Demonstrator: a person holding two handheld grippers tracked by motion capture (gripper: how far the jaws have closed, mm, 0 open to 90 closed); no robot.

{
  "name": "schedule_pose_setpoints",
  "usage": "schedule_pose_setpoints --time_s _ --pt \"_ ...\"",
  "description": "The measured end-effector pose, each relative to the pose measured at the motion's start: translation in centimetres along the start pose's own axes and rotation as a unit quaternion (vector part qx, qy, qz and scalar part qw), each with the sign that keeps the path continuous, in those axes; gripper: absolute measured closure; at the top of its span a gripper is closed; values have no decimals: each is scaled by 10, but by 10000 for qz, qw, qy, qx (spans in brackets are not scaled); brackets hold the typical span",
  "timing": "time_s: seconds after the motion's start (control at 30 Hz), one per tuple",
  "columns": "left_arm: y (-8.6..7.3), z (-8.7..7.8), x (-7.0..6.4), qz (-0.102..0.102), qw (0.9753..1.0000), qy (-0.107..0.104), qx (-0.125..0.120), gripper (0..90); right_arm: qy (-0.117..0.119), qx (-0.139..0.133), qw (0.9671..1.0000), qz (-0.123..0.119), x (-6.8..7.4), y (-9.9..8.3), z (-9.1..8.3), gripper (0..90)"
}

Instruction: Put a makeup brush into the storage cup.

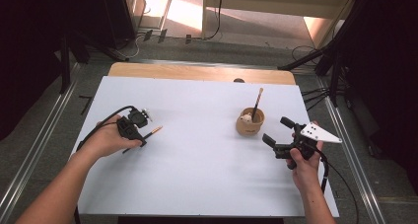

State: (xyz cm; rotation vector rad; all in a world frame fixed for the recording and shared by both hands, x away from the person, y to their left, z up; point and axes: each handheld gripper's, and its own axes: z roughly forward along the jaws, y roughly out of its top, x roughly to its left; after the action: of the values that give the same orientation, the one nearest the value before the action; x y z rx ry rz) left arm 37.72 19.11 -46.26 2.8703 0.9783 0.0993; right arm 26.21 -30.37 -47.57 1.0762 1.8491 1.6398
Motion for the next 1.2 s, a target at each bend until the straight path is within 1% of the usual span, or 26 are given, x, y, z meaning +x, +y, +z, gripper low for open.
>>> schedule_pose_setpoints --time_s 0.03,0.1,0.27,0.33,0.4,0.5,0.57,0.67,0.7,0.77,0.8,0.9,0.93,1.0,1.07,1.17,1.2 --pt "-1 0 0 -42 10000 -18 -6 690 0 0 10000 0 0 0 0 0" --pt "-2 0 2 -23 10000 -62 1 714 3 -7 10000 6 0 0 0 0" --pt "-3 0 2 25 10000 -46 74 742 -10 2 10000 -9 0 0 0 0" --pt "-2 0 2 83 9999 -43 119 753 -8 -5 10000 -13 -1 0 0 0" --pt "0 0 1 219 9995 -12 220 773 -15 -6 10000 -8 -1 0 0 0" --pt "3 2 1 232 9993 -32 288 794 -19 -6 10000 10 -1 0 0 0" --pt "5 2 -1 321 9988 6 358 804 -17 -2 10000 32 -2 0 -1 0" --pt "8 2 -4 394 9982 50 449 852 -23 -8 10000 18 -2 0 -1 0" --pt "8 2 -4 415 9980 57 482 855 -15 6 10000 26 -2 0 -1 0" --pt "10 3 -5 369 9979 65 525 859 -7 11 10000 25 -1 0 -1 0" --pt "10 3 -5 391 9977 76 547 860 -9 20 10000 1 -1 0 0 0" --pt "11 2 -4 332 9979 52 557 863 0 35 10000 6 -1 -1 0 0" --pt "11 2 -3 319 9980 21 547 863 -3 36 10000 13 0 -1 0 0" --pt "10 2 -1 230 9985 -62 496 864 -2 59 10000 12 0 -1 1 0" --pt "9 1 -1 285 9983 -69 494 864 -7 70 10000 13 0 -1 1 0" --pt "11 -2 -4 326 9987 -94 383 864 -26 51 10000 2 -1 -1 1 0" --pt "12 -3 -4 356 9987 -60 357 864 -24 50 10000 3 -1 -1 1 0"
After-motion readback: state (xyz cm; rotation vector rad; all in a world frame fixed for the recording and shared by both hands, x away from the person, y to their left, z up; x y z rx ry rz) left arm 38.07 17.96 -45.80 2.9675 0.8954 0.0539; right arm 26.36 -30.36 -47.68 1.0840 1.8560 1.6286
